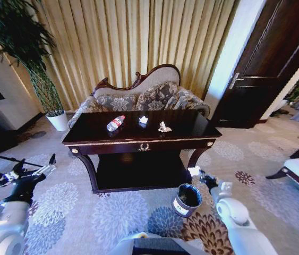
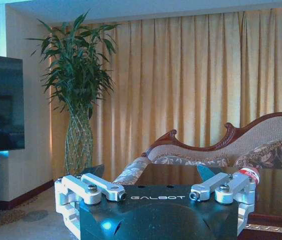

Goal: Move to the front of the table and place the trash on the table into the trash bin.

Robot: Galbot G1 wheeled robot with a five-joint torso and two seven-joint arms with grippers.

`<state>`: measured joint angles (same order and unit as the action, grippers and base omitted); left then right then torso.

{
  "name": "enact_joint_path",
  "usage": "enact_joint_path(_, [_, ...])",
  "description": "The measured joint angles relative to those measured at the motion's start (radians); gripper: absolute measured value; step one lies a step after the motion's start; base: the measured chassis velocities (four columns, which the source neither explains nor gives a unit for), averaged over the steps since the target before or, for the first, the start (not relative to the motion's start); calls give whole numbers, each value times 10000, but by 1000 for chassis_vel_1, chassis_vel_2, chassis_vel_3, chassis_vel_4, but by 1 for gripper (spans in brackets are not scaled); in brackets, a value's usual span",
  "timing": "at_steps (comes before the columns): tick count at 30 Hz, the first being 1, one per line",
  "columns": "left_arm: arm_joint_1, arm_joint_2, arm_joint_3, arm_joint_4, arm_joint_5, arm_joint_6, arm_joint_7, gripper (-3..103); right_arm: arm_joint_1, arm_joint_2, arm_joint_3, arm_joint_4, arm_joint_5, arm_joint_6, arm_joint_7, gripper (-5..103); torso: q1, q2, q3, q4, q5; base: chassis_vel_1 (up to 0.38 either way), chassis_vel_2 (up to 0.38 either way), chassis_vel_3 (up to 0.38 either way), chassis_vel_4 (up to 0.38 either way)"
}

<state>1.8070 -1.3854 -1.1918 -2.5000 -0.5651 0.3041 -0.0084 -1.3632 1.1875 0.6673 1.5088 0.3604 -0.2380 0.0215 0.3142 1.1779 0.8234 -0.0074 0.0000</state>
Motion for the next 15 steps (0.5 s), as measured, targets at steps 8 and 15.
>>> enact_joint_path(8, [37, -52, -56, 0, -2, -118, 0, 100, 1351, 461, -283, -2770, -577, 409, 101, 0, 1, -1, 1, -2, 2, 0, 0, 0, 0])
enact_joint_path(15, [81, -56, -76, 0, -52, -163, -1, 100, 2044, 938, -323, -4024, -1892, 351, 27, -3, 0, 0, 0, 1, -1, 0, 0, 0, 0])
